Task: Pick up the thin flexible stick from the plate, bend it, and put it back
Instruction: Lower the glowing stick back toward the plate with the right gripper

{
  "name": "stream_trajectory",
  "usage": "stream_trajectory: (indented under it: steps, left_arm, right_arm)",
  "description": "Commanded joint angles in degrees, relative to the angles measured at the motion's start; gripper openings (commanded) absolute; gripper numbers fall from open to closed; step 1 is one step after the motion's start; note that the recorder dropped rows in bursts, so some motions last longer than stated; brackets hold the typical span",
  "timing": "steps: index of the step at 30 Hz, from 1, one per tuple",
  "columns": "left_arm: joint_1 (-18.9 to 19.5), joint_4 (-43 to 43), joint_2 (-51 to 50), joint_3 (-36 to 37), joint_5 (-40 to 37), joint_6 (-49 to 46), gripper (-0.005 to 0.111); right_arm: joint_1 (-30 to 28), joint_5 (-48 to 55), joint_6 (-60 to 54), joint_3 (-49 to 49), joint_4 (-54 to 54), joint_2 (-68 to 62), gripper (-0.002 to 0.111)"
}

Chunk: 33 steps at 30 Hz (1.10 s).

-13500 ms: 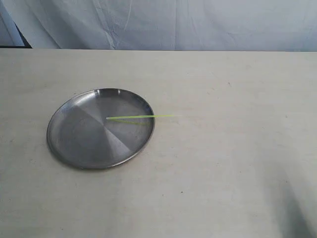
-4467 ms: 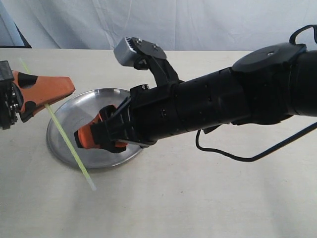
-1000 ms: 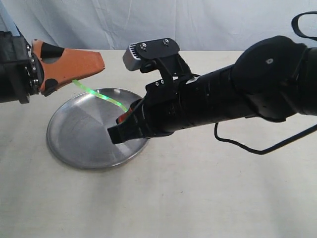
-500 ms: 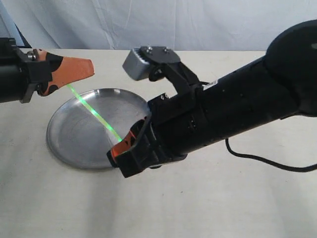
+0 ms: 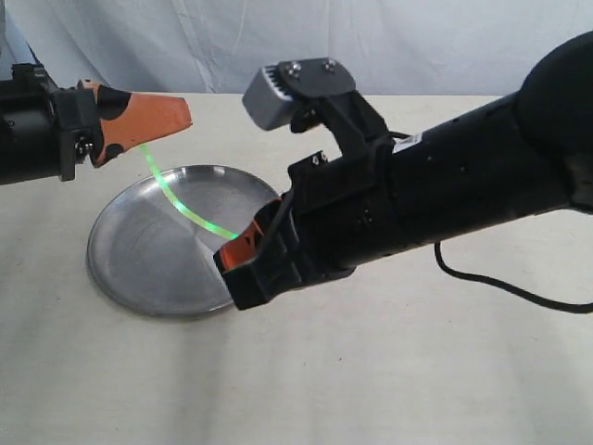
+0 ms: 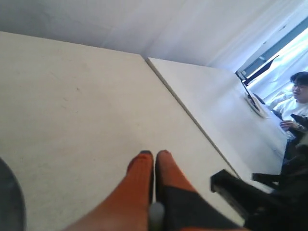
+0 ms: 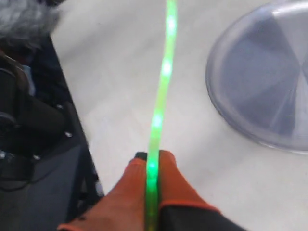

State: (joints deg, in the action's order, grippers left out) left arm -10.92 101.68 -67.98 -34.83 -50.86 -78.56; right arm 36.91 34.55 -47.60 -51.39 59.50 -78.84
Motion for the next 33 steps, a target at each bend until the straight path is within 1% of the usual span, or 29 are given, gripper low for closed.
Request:
stream_trajectory:
  steps: [1,3,5,6,9,11,13,15,18,24,27,33]
  left_arm:
    - [-0.6,-1.7,0.0,0.0,-11.4,0.1,0.0]
    - [-0.6,-1.7,0.0,0.0,-12.5,-0.3,0.0]
    - [-0.6,-1.7,0.0,0.0,-11.2,-1.5,0.0]
    - [-0.6,-2.1,0.0,0.0,-9.0,-1.5,0.0]
    - [-0.6,-7.5,0.0,0.0,-0.2,-0.9,0.0]
    - [-0.6,-9.8,0.0,0.0,2.9,0.4,0.0]
    - [-0.6,-9.8,0.0,0.0,3.2,0.5,0.0]
    - [-0.6,-8.4,0.0,0.0,2.3,0.5,0.0]
    - [-0.6,-6.5,0.0,0.0,1.5,1.0,0.0]
    - [-0.6,-6.1,0.0,0.0,1.4,1.9,0.001]
    - [-0.6,-5.5,0.3,0.0,0.3,1.9,0.009]
    - [-0.6,-3.2,3.0,0.0,-3.3,1.4,0.038]
  right_arm:
    - [-0.3,-5.1,0.0,-0.3,1.4,-5.3,0.0]
    - [-0.3,-3.8,0.0,-0.3,1.6,-7.5,0.0]
    - [-0.3,-1.3,0.0,-0.3,3.1,-8.7,0.0]
    - [-0.3,0.6,0.0,-0.3,4.6,-8.8,0.0]
    - [-0.3,5.2,-2.6,-0.3,8.5,-7.6,0.0]
    - [-0.3,7.4,-3.6,-0.3,10.5,-6.0,0.0]
    - [-0.3,7.7,-4.3,-0.3,11.1,-4.0,0.0]
    - [-0.3,6.4,-4.5,-0.3,10.7,-2.4,0.0]
    - [-0.3,1.4,-4.5,-0.3,7.7,-1.4,0.0]
    - [-0.3,-7.9,-2.3,-0.3,2.8,-4.8,0.0]
    - [-0.3,-10.3,-2.3,-0.3,2.4,-8.0,0.0]
    - [-0.3,-18.8,-2.3,-0.3,2.4,-13.3,0.0]
